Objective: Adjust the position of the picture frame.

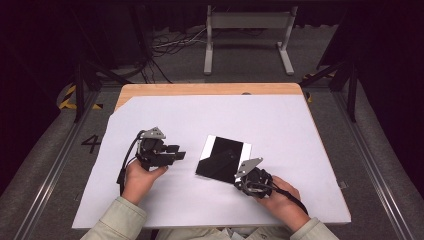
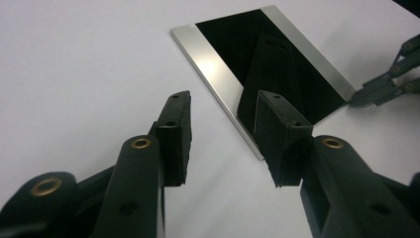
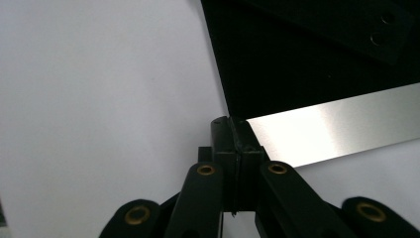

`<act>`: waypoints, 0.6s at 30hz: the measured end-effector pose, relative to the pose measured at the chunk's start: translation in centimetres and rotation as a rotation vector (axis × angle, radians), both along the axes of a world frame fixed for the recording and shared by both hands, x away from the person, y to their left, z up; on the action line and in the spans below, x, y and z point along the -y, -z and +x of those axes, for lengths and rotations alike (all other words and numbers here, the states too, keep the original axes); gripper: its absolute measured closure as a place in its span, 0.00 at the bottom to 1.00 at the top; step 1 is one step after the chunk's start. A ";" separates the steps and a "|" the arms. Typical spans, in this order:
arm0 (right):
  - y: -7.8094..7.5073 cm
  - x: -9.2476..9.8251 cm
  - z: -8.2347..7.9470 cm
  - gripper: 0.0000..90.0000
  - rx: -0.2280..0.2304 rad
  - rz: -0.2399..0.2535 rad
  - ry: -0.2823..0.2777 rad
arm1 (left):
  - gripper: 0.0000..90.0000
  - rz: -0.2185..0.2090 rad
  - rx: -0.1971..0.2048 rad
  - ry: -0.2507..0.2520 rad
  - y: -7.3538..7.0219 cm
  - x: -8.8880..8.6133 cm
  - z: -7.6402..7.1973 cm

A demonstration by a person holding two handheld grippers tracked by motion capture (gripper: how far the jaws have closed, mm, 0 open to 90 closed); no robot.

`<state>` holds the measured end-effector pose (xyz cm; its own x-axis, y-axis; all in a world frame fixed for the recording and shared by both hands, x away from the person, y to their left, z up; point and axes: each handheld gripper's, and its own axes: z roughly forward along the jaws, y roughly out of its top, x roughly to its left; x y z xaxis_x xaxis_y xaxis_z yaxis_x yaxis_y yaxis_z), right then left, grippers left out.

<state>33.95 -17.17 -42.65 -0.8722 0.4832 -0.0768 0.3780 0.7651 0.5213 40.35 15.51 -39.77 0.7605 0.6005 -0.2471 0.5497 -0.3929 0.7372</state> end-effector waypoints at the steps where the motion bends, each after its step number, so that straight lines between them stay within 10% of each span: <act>1: 0.0 0.0 0.1 1.00 0.003 0.004 0.003 | 0.66 0.004 -0.001 0.003 0.0 0.0 0.0; 18: 0.3 0.5 4.6 1.00 0.074 0.019 0.086 | 0.67 0.007 -0.014 -0.002 0.3 0.5 0.1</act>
